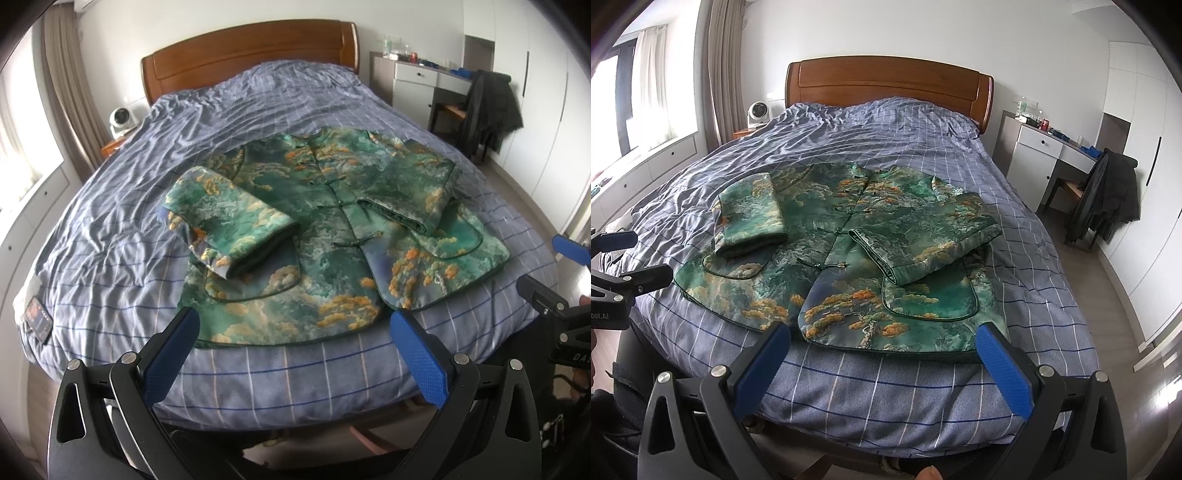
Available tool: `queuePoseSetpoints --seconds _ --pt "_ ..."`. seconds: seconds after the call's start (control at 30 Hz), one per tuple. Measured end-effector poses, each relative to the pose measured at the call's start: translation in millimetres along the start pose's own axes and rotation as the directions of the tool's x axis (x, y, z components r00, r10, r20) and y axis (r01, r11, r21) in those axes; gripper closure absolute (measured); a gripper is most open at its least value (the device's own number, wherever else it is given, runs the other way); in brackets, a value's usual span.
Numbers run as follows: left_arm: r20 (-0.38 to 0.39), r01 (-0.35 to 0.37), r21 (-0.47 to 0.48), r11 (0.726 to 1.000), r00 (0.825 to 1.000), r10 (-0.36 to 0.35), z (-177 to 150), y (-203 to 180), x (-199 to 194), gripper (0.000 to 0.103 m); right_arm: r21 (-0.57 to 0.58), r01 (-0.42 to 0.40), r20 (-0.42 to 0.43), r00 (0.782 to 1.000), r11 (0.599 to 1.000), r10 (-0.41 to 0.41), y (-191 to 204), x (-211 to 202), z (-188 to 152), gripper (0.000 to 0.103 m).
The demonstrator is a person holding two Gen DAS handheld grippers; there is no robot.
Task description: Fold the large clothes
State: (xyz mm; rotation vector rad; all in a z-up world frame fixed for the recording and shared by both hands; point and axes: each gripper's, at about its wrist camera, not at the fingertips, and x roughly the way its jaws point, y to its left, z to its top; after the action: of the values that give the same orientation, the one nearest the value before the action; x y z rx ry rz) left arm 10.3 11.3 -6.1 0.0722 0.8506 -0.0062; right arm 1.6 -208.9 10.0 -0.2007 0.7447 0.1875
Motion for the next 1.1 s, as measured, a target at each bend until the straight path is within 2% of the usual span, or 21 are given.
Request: queuePoseSetpoints --seconds 1.1 --pt "0.0 -0.002 0.0 1.0 1.0 0.002 -1.8 0.8 0.6 0.0 0.001 -0.001 -0.011 1.0 1.0 0.001 -2.2 4.2 -1.1 0.001"
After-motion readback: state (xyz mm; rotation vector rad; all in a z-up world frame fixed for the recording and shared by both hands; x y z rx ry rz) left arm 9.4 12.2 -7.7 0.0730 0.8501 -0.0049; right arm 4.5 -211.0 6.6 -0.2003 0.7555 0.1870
